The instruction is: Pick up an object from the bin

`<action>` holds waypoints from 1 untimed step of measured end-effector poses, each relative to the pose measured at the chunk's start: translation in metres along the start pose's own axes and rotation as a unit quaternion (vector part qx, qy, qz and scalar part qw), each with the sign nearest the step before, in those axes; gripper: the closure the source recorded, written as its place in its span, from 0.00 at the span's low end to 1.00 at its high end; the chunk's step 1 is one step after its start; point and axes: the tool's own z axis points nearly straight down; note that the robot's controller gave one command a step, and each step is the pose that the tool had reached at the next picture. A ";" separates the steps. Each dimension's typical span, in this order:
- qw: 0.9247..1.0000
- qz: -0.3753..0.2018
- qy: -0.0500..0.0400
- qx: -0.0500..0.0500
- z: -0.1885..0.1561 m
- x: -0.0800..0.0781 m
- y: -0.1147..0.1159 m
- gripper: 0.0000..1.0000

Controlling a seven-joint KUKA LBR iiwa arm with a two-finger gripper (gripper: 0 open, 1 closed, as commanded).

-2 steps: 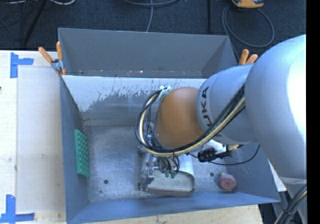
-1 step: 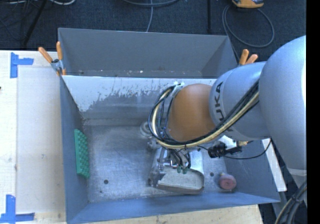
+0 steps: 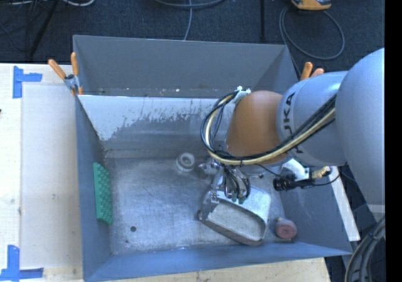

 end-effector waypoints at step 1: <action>0.999 0.039 -0.005 0.000 -0.002 0.020 -0.080 0.00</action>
Offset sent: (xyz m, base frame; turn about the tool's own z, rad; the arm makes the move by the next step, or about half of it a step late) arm -0.0400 -0.0736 -0.0024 0.0719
